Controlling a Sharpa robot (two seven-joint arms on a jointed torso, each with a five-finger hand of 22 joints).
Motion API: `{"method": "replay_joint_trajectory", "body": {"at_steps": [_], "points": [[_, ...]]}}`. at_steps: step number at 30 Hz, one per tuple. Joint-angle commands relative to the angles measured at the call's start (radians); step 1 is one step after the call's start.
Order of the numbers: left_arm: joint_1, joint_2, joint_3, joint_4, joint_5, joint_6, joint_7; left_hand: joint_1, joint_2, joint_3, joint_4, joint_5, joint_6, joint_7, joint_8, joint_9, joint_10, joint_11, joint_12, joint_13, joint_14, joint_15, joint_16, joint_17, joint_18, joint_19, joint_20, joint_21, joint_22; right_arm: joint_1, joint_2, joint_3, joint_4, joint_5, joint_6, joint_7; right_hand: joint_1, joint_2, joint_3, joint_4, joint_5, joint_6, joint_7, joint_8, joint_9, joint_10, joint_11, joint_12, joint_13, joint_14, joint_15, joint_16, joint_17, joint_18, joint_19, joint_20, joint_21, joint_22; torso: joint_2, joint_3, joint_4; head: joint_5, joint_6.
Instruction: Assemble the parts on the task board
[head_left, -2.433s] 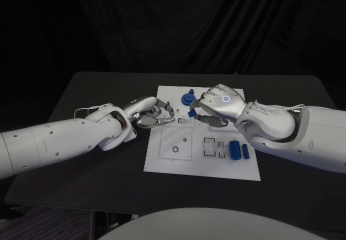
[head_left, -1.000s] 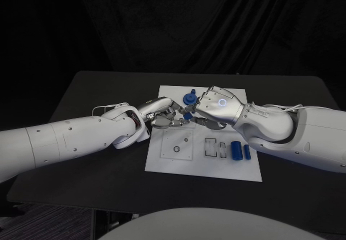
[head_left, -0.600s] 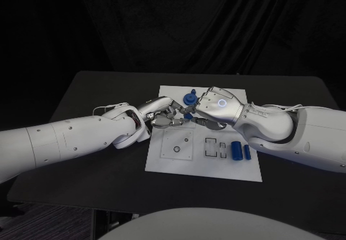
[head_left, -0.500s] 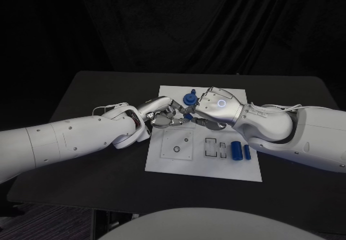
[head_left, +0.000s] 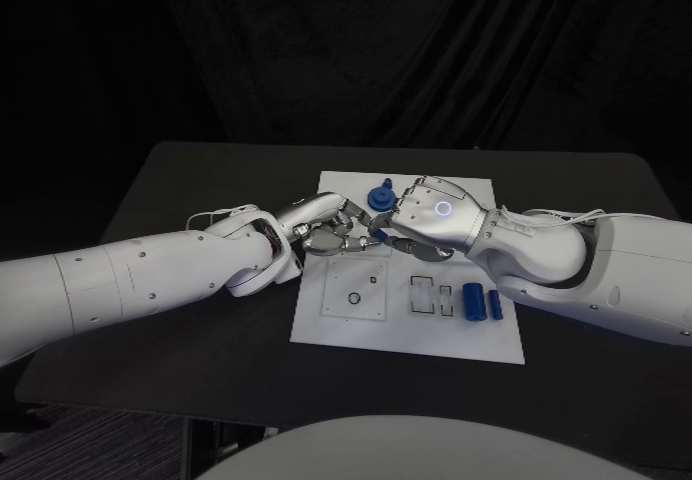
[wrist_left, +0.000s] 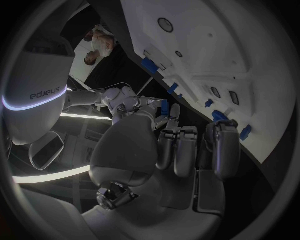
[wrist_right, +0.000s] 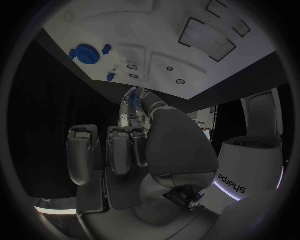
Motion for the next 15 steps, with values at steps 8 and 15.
{"method": "replay_joint_trajectory", "body": {"at_steps": [8,15], "points": [[-0.002,0.009,0.001,0.000,0.009,0.023,0.013,0.148,-0.011,0.082,-0.036,0.145,0.024,-0.019,0.067,0.028,0.104,-0.014,0.003,0.262,0.102,-0.014,0.003,0.263,-0.014,-0.001,-0.013,-0.003,0.212,-0.004,0.007,0.001,-0.002,-0.014,-0.007,0.013,-0.003,0.001,0.027,-0.007,0.002,-0.072,-0.016,-0.050,-0.012,0.106,-0.020,0.003,0.264,0.105,-0.021,0.003,0.263,-0.011,0.095,-0.020,-0.008,0.256,0.000,0.0001,-0.0003,0.005,0.000],[-0.003,0.011,0.001,-0.001,0.009,0.028,0.009,0.175,-0.023,0.140,-0.045,0.127,0.032,-0.024,0.098,0.049,0.104,-0.020,0.003,0.262,0.102,-0.018,0.003,0.263,-0.015,0.001,-0.018,-0.002,0.213,-0.004,0.010,0.001,-0.003,-0.014,-0.007,0.023,0.002,-0.002,0.039,-0.014,0.003,-0.091,-0.029,-0.066,-0.022,0.106,-0.027,0.003,0.264,0.105,-0.026,0.003,0.263,-0.010,0.092,-0.024,-0.012,0.255,0.000,0.0001,-0.0002,0.008,0.000]]}}
